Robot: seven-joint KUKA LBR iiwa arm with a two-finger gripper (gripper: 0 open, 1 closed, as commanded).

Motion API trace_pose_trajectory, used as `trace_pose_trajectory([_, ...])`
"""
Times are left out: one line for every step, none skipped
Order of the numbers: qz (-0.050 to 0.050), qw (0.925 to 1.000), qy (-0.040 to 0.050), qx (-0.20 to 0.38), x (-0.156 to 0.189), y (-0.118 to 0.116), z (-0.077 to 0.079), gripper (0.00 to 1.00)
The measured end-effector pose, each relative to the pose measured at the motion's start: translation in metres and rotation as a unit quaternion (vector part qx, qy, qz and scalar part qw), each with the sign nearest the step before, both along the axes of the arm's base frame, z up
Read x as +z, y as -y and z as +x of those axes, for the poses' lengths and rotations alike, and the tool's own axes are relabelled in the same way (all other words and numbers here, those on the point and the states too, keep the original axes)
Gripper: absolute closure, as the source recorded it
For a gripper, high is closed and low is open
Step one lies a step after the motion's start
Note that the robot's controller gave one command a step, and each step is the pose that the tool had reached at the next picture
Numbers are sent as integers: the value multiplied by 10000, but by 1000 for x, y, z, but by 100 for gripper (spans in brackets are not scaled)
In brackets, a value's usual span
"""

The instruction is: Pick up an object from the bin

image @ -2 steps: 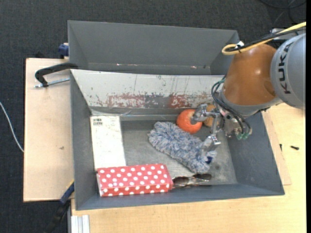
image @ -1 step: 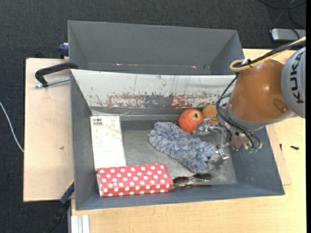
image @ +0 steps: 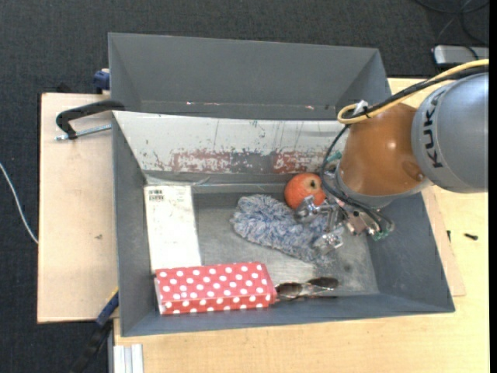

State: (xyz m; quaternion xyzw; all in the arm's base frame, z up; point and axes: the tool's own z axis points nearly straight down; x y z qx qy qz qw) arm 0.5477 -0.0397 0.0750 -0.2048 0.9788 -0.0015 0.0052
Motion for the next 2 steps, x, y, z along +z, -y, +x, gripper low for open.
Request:
trace_pose_trajectory([-1,10000,0,1,0,0,0,100])
trace_pose_trajectory([8,10000,-2,67,161,-21,0,100])
